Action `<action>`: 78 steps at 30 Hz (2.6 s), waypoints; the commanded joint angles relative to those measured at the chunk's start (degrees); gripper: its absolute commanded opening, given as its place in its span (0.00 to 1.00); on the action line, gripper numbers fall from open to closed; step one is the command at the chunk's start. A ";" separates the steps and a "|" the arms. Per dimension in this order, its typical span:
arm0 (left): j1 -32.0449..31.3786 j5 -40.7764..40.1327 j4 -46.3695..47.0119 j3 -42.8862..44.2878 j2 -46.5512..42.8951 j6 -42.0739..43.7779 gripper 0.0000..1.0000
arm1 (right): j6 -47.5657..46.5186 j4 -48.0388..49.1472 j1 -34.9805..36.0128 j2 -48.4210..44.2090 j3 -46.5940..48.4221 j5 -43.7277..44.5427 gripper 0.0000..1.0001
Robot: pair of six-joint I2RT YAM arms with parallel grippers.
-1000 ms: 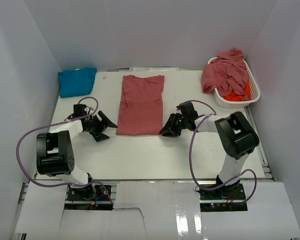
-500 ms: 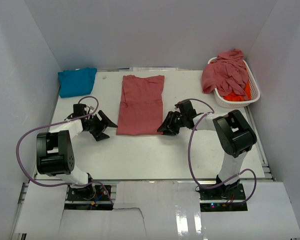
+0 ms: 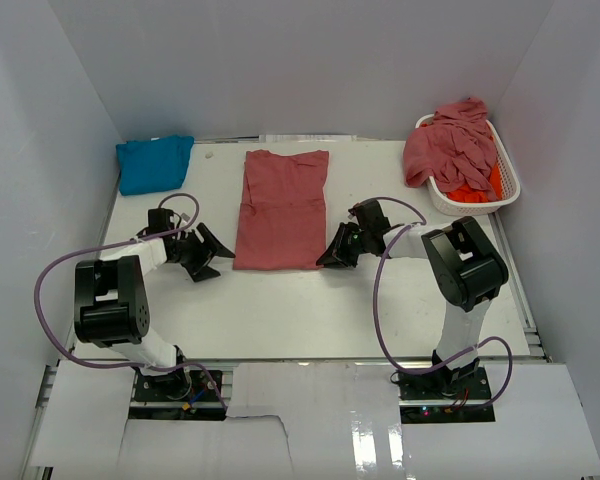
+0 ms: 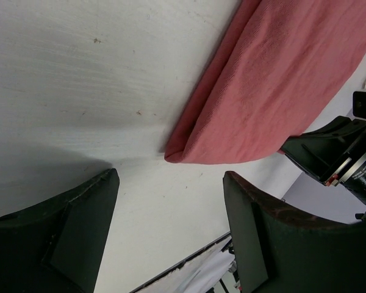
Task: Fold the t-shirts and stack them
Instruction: Grab one side of the 2/3 rectangular tshirt with both arms
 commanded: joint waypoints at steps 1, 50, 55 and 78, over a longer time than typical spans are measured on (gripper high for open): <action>0.13 -0.05 2.60 -0.56 -0.17 1.06 0.79 | -2.12 -4.40 0.31 1.33 0.12 5.27 0.08; -10.33 -7.62 0.33 -0.56 7.31 -0.26 0.00 | -7.21 -12.84 0.31 -2.70 -0.93 5.89 0.08; -11.03 -6.30 -2.76 -5.73 1.16 -0.26 0.00 | -9.93 -16.25 0.40 -8.58 -6.37 5.54 0.08; -31.59 -4.62 -22.09 -17.00 -38.04 -22.49 0.00 | -13.28 -40.95 5.41 -47.25 -24.66 0.96 0.08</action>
